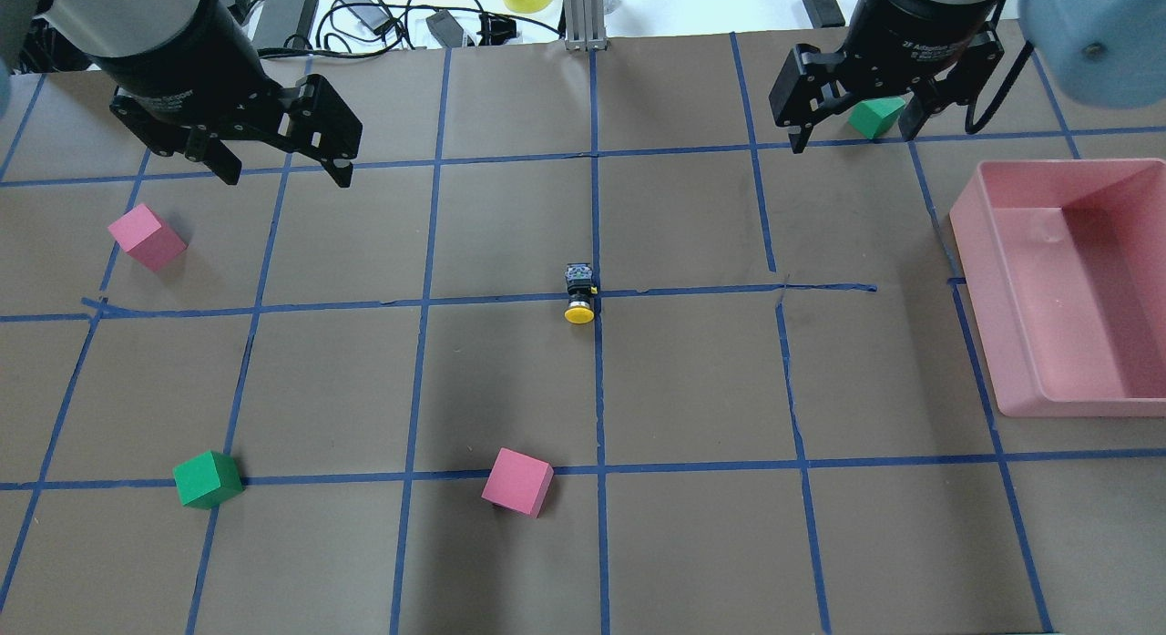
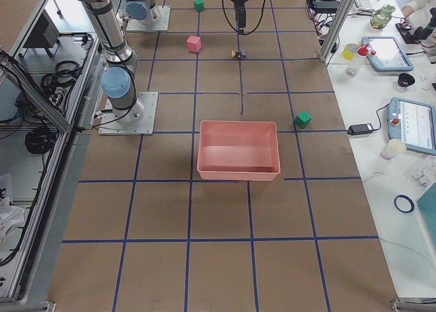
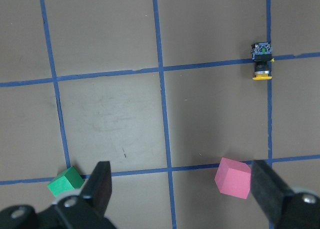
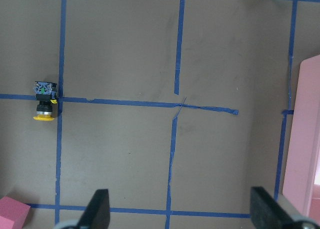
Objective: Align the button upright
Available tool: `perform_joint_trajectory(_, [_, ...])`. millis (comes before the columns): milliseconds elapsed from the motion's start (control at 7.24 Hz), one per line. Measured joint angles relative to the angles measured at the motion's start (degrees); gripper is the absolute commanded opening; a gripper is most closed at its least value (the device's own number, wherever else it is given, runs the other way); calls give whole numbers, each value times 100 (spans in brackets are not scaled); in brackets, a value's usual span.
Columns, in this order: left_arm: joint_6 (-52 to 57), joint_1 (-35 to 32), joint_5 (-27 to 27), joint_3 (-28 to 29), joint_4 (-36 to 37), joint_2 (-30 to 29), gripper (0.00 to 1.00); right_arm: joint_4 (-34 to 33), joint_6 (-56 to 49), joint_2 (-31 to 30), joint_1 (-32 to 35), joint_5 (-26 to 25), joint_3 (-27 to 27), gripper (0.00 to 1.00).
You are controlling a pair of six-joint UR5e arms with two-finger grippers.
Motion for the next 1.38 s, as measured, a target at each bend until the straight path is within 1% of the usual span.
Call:
perform_joint_trajectory(276, [2, 6, 3, 2, 1, 6, 100, -2, 4, 13, -1, 114, 4, 100])
perform_joint_trajectory(828, [2, 21, -22, 4, 35, -34, 100, -2, -2, 35, -10, 51, 0, 100])
perform_joint_trajectory(1381, [2, 18, 18, 5, 34, -53, 100, -104, 7, 43, -2, 148, 4, 100])
